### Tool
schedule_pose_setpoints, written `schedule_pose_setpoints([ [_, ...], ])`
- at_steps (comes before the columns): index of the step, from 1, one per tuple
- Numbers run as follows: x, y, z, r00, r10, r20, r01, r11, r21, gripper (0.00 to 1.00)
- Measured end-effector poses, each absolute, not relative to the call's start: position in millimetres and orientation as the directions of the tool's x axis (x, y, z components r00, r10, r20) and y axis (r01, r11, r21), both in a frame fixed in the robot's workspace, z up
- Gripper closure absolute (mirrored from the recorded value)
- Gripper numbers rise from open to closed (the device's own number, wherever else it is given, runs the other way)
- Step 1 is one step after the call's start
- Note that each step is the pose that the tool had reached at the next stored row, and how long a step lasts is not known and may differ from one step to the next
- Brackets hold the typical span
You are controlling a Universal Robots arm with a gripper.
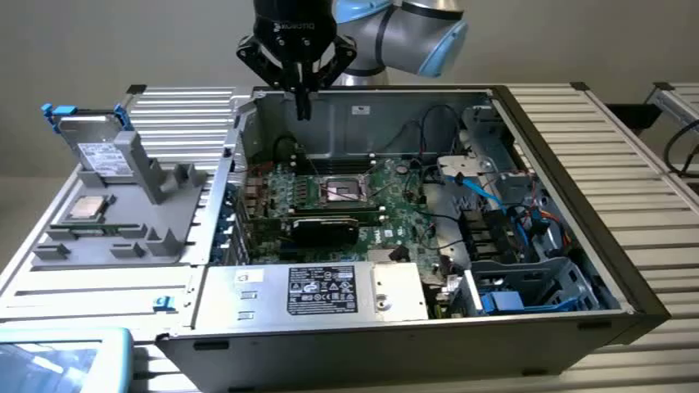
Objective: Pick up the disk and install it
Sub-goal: 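Reach for the disk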
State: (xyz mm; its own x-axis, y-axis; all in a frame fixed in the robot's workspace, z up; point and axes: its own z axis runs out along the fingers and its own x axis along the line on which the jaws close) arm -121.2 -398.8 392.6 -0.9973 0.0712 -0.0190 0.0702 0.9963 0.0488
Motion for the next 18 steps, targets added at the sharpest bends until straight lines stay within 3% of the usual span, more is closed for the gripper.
schedule_pose_setpoints([
  [18,-133,-399,393,-0.997,0.071,-0.019,0.070,0.996,0.049,0.89],
])
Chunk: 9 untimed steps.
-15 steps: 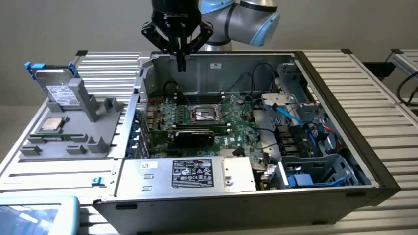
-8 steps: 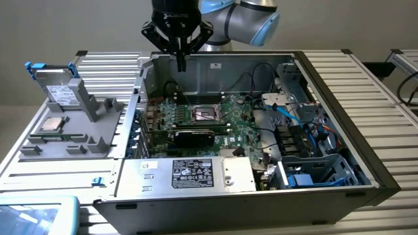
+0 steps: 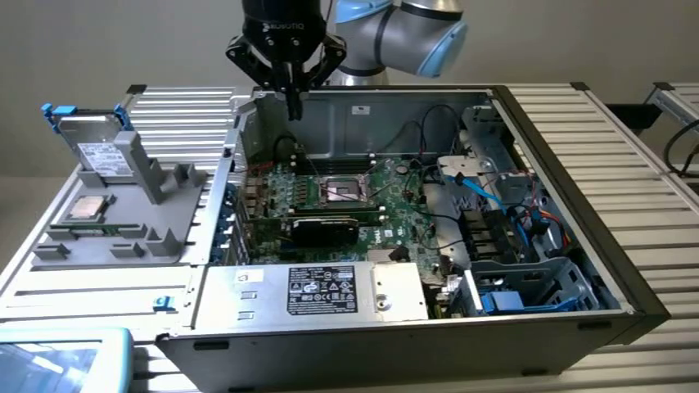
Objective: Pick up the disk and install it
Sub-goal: 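Reach for the disk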
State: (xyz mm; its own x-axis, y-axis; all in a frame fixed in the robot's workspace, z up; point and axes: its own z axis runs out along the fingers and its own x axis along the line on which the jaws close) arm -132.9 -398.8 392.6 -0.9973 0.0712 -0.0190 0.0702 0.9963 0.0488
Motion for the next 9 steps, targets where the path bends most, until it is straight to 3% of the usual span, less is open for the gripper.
schedule_pose_setpoints([
  [9,-173,-399,393,-0.997,0.071,-0.019,0.070,0.996,0.049,0.89],
])
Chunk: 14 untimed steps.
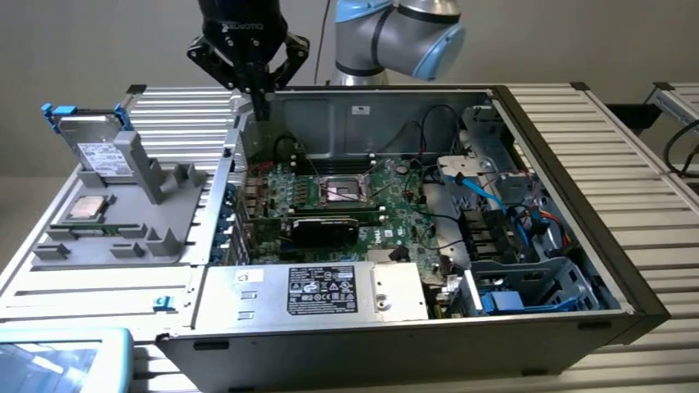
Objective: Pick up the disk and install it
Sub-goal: 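Reach for the disk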
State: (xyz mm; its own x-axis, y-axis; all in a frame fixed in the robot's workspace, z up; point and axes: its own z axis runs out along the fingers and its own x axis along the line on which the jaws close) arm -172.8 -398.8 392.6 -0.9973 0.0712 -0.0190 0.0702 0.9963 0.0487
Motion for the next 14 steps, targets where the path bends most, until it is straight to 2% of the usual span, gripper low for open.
schedule_pose_setpoints([
  [14,-234,-399,393,-0.997,0.071,-0.019,0.070,0.996,0.049,0.89],
])
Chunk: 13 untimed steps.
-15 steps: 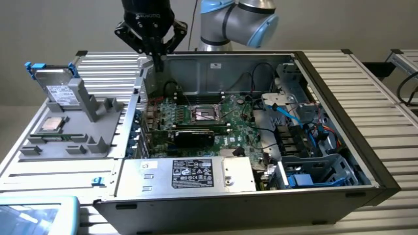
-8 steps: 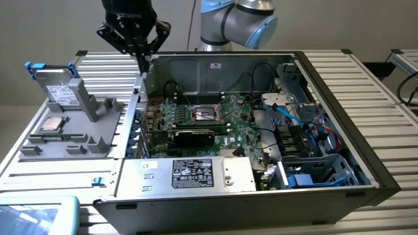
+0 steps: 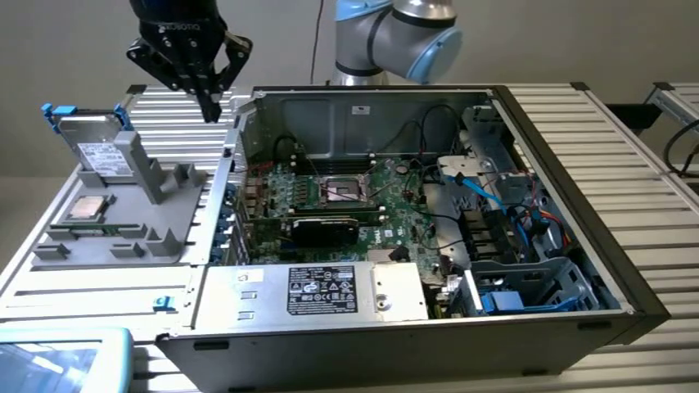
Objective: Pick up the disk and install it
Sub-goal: 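Reach for the disk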
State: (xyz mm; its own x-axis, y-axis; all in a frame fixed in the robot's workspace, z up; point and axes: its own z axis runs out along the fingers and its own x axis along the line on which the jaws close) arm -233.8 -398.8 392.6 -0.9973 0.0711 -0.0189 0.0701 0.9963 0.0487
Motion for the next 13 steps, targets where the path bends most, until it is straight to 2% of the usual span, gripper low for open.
schedule_pose_setpoints([
  [13,-293,-399,393,-0.997,0.071,-0.019,0.070,0.996,0.049,0.89],
])
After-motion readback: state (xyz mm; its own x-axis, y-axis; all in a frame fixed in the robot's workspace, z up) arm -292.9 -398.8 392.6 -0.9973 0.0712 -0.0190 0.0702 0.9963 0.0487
